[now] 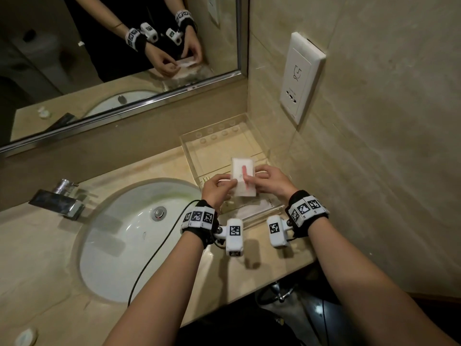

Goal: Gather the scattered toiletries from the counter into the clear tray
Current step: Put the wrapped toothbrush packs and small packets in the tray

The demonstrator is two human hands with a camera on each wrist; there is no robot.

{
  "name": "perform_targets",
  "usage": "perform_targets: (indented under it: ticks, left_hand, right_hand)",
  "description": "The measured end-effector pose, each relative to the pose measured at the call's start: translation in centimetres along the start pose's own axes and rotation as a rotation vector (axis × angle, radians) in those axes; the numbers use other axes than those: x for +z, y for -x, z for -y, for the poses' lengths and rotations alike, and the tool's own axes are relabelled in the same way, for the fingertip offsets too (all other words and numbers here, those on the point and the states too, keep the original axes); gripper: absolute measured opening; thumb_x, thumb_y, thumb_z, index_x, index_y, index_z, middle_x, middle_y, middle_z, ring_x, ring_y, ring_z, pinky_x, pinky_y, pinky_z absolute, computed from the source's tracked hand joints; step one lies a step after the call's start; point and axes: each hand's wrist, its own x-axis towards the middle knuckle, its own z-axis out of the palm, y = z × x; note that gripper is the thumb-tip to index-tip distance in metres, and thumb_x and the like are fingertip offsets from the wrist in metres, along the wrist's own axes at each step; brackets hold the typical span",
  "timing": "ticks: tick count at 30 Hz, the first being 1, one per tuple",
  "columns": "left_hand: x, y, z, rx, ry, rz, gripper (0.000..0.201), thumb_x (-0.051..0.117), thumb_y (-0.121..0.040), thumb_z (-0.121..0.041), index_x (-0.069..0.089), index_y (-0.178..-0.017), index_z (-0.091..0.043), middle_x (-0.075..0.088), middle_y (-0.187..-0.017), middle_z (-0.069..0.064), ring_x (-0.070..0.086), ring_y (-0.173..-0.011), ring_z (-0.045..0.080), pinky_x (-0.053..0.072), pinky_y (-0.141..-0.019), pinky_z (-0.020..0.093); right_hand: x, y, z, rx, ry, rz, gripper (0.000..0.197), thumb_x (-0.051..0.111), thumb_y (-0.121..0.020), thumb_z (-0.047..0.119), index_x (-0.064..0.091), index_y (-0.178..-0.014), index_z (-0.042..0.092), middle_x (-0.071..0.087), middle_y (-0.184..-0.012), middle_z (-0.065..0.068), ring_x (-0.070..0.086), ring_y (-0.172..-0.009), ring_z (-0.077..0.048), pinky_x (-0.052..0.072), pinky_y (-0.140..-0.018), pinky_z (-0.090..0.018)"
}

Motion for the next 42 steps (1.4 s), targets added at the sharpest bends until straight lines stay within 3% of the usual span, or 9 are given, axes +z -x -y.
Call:
perform_targets:
  ticks: [5,12,17,21,24,28,34,39,42]
  left_hand:
    - [0.5,-0.4,-0.9,-0.04,0.071,-0.004,0.026,0.075,-0.081,-0.018,0.062,-0.103,-0.013,0.068,-0.084,0.005,0.063,-0.074,0.019,0.052,-0.066,0.027]
    - [0.0,-0.8,-0.6,0.027,0.115,-0.062,0.029,0.071,-0.085,-0.012,0.062,-0.111,-0.002,0.066,-0.087,0.006,0.062,-0.072,0.016,0.054,-0.054,0.018]
    - [0.2,-1.1,0.7,0.002,-0.112,-0.049,0.008,0.065,-0.085,-0.005,0.062,-0.09,-0.01,0.062,-0.073,0.007,0.057,-0.058,0.019,0.053,-0.062,0.028]
    - [0.0,-0.8,2.2,0.014,-0.444,0.01,0.01,0.063,-0.087,-0.015,0.062,-0.097,-0.017,0.064,-0.078,0.003,0.062,-0.068,0.019,0.052,-0.067,0.027]
    - [-0.1,-0.4,2.7,0.026,-0.547,0.08,0.022,0.058,-0.091,-0.016,0.065,-0.112,-0.014,0.066,-0.089,0.006,0.062,-0.078,0.021,0.052,-0.078,0.03]
    - [0.1,-0.2,2.6,0.037,-0.598,0.108,0.029,0.053,-0.094,-0.014,0.064,-0.121,-0.012,0.066,-0.115,0.013,0.064,-0.095,0.026,0.049,-0.082,0.026]
    - [0.2,-0.2,2.4,0.055,-0.643,0.118,0.03,0.05,-0.096,-0.016,0.063,-0.123,-0.013,0.066,-0.12,0.014,0.064,-0.104,0.027,0.045,-0.081,0.023]
    - [0.2,-0.3,2.5,0.063,-0.663,0.124,0.03,0.05,-0.096,-0.017,0.064,-0.123,-0.014,0.067,-0.118,0.014,0.064,-0.103,0.026,0.046,-0.082,0.023]
    - [0.2,-0.4,2.6,0.065,-0.665,0.128,0.03,0.05,-0.096,-0.016,0.063,-0.123,-0.014,0.068,-0.116,0.015,0.064,-0.094,0.025,0.047,-0.08,0.024]
  right_hand:
    - [-0.4,-0.3,0.1,-0.07,0.026,-0.047,0.031,0.077,-0.081,0.017,0.062,-0.107,0.012,0.072,-0.104,-0.016,0.071,-0.093,-0.03,0.059,-0.084,-0.044]
    - [-0.9,-0.7,0.4,-0.062,0.01,-0.13,0.028,0.075,-0.083,0.017,0.065,-0.109,0.016,0.068,-0.109,-0.011,0.067,-0.093,-0.021,0.057,-0.07,-0.027]
    - [-1.3,-1.6,-0.7,0.021,0.201,-0.372,0.029,0.071,-0.086,0.023,0.057,-0.11,0.018,0.066,-0.114,-0.009,0.065,-0.101,-0.025,0.056,-0.09,-0.042]
    - [-1.2,-1.6,-0.8,-0.021,0.369,-0.46,0.03,0.062,-0.093,0.017,0.053,-0.12,0.007,0.062,-0.118,-0.014,0.061,-0.108,-0.03,0.047,-0.088,-0.031]
    - [-1.2,-1.6,-0.9,0.025,0.428,-0.421,0.033,0.057,-0.095,0.017,0.049,-0.125,0.006,0.06,-0.123,-0.015,0.059,-0.11,-0.031,0.045,-0.088,-0.03]
    - [-1.0,-1.7,-1.8,0.113,0.623,-0.314,0.041,0.059,-0.093,0.017,0.044,-0.131,0.008,0.061,-0.124,-0.015,0.061,-0.109,-0.033,0.051,-0.096,-0.047]
    - [-0.2,-0.7,-2.9,-0.112,1.182,-0.388,0.057,0.067,-0.087,0.023,0.043,-0.137,0.012,0.048,-0.135,-0.012,0.049,-0.121,-0.031,0.041,-0.102,-0.04]
    - [0.4,-0.9,-3.5,-0.249,1.158,-0.299,0.052,0.058,-0.085,0.007,0.053,-0.134,0.024,0.045,-0.143,-0.003,0.047,-0.119,-0.028,0.039,-0.103,-0.039]
    - [0.7,-1.2,-3.6,-0.255,1.061,-0.151,0.045,0.051,-0.094,0.016,0.051,-0.139,0.022,0.042,-0.149,-0.002,0.046,-0.122,-0.031,0.043,-0.101,-0.039]
